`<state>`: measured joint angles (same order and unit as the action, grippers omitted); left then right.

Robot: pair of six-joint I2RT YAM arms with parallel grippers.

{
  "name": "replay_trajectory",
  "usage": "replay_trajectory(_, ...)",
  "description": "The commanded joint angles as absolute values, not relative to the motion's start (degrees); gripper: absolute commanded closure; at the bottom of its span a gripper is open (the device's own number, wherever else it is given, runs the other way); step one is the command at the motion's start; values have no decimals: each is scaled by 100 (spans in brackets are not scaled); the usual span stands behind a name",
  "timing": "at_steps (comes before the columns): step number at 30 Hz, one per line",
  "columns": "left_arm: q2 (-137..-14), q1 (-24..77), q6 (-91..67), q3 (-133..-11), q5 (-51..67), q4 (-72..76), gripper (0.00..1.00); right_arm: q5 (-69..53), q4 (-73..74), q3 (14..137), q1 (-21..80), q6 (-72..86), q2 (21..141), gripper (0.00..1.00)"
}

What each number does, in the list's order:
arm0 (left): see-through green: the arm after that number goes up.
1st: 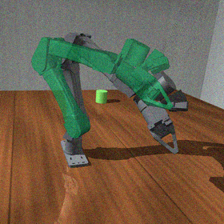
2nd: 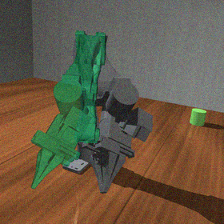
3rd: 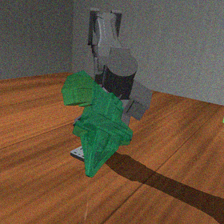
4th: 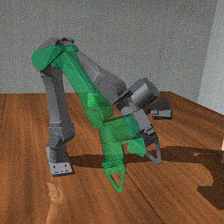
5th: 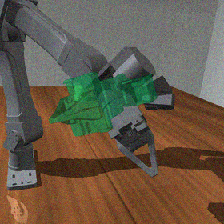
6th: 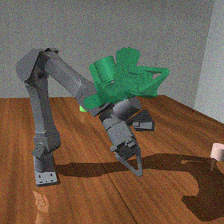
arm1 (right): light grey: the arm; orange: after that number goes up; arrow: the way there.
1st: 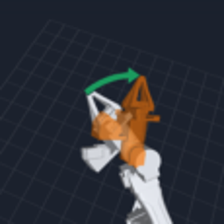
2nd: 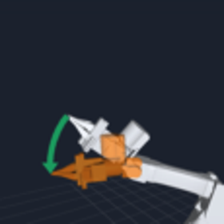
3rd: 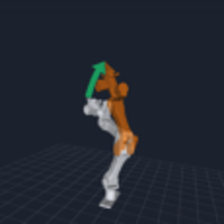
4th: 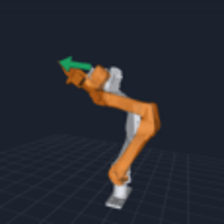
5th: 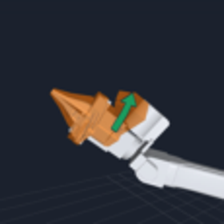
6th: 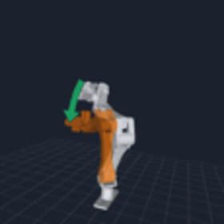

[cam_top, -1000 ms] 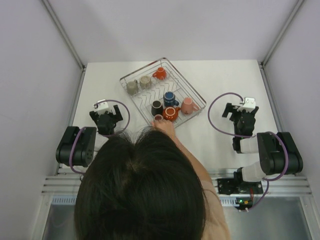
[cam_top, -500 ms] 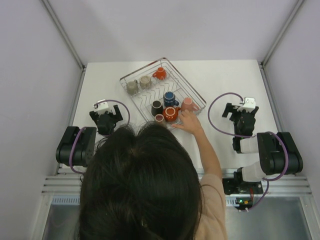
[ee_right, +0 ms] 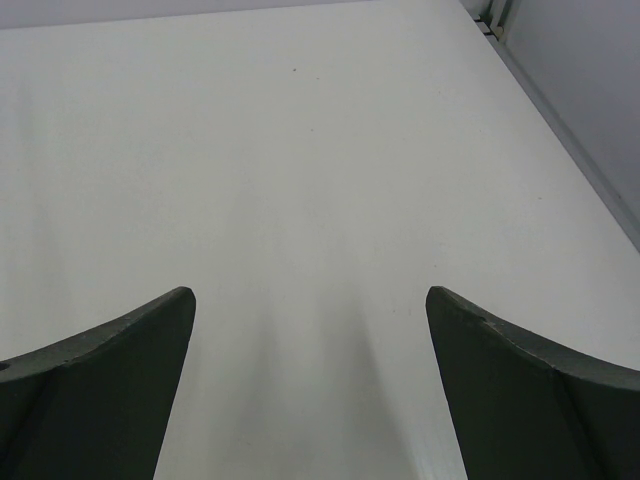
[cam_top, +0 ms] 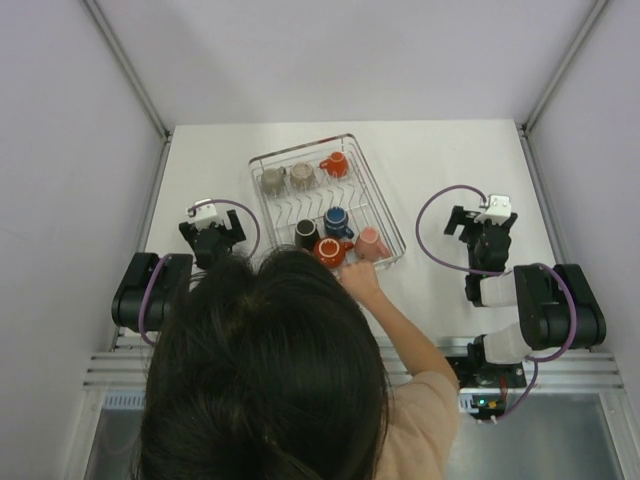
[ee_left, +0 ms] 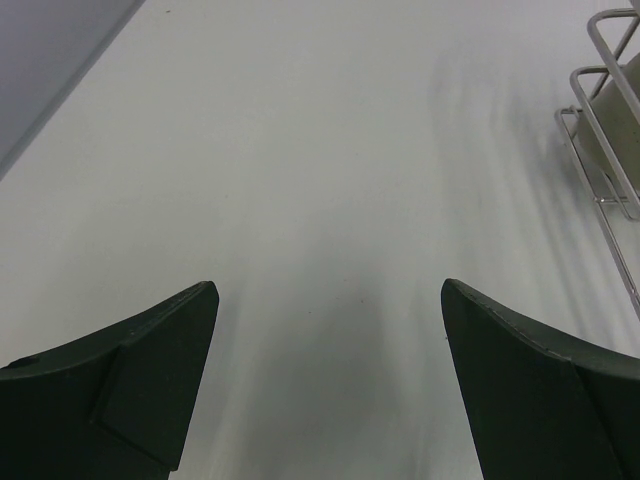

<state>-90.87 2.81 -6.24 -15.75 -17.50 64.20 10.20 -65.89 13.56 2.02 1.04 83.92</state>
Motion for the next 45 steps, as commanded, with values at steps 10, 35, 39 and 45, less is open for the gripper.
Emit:
replay_trajectory(10,-8974,308,-571,-1626,-1793,6592,1,949,-6706,1433,246,61,8297,1)
replay_trajectory(35,-8982,308,-571,-1635,-1793,6592,1,958,-6706,1433,246,53,8314,1)
replay_trajectory(39,-8982,308,-580,-1635,-1793,6583,1,949,-6706,1433,246,61,8314,1)
replay_trajectory(45,-8974,308,-571,-1635,-1793,6592,1,949,-6706,1433,246,53,8306,1)
